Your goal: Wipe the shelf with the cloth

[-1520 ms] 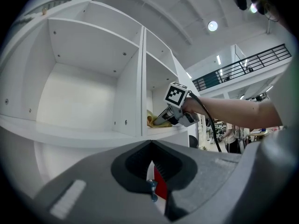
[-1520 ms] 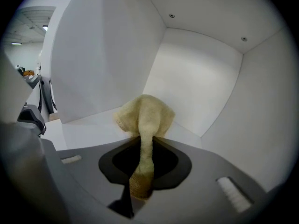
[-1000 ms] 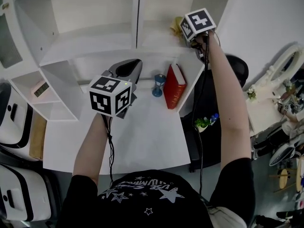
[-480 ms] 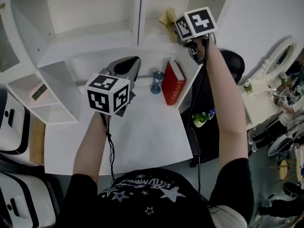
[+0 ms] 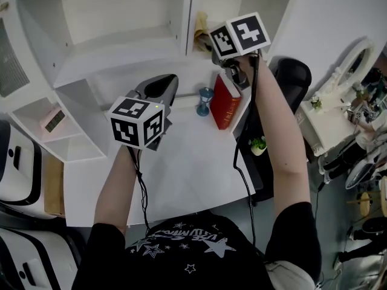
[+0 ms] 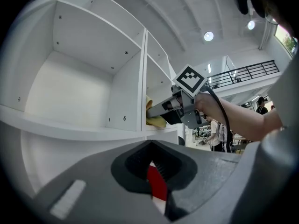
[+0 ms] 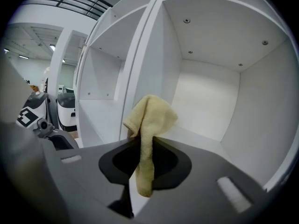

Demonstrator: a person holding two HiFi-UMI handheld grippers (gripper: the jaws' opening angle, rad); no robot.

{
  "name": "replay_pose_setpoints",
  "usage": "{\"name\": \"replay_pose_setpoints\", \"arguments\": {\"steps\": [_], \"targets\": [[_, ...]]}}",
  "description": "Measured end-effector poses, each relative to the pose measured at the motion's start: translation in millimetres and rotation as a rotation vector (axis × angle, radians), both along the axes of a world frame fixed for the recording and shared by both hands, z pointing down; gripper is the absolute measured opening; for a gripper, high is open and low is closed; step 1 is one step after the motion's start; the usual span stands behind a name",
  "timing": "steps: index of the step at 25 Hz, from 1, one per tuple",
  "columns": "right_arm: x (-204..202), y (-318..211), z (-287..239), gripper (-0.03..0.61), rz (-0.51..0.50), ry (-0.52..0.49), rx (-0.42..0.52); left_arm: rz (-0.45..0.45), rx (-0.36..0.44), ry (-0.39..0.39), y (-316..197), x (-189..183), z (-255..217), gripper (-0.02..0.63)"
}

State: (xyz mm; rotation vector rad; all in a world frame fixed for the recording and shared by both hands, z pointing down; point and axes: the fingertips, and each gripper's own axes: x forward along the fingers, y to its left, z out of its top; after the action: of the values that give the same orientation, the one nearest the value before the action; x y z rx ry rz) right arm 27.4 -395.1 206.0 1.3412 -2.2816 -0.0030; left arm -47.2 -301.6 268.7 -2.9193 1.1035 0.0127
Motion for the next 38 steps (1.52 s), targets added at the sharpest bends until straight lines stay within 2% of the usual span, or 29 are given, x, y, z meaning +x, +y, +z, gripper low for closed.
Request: {"name": "replay_pose_setpoints", "arguments": {"steps": [8,12,15,21,28,35,38], "targets": [[-3.5,5.5,15.4,0.081,0.031,-0.018,0.003,0.025,-0.034,0.009,3.2,-5.9,15.0,0.003],[6.6,10.5,16.6,0.081,0.055,0.038,0.029,0.028,-0.047,0.002,8.4,1.7,21.8,0.003],[24.1,14.5,18.6,0.081,0.082,0.061,0.047,0.022,-0.048,-0.001,11.9,9.5,22.7,0.003],[76.1,16.1,20.3,0.081,0.147,0.037,0.035,0.02,-0.056,-0.002,22.6,30.0,21.6,0.003],[135.3,18.7,21.2,0.081,0.247,-0.01,0.042,0.047,-0.071,-0.039,35.8,56.8,32.4,0.003],[171.5,26.6,26.9,0.081,0.302,-0.027,0.027,0.046,-0.064,-0.045,46.0,70.6,29.6,0.003],[177.5,29.7,28.0,0.081,0.303,-0.026,0.051,0.042,-0.074,-0.046,51.4,74.3,31.2,0.003]]}}
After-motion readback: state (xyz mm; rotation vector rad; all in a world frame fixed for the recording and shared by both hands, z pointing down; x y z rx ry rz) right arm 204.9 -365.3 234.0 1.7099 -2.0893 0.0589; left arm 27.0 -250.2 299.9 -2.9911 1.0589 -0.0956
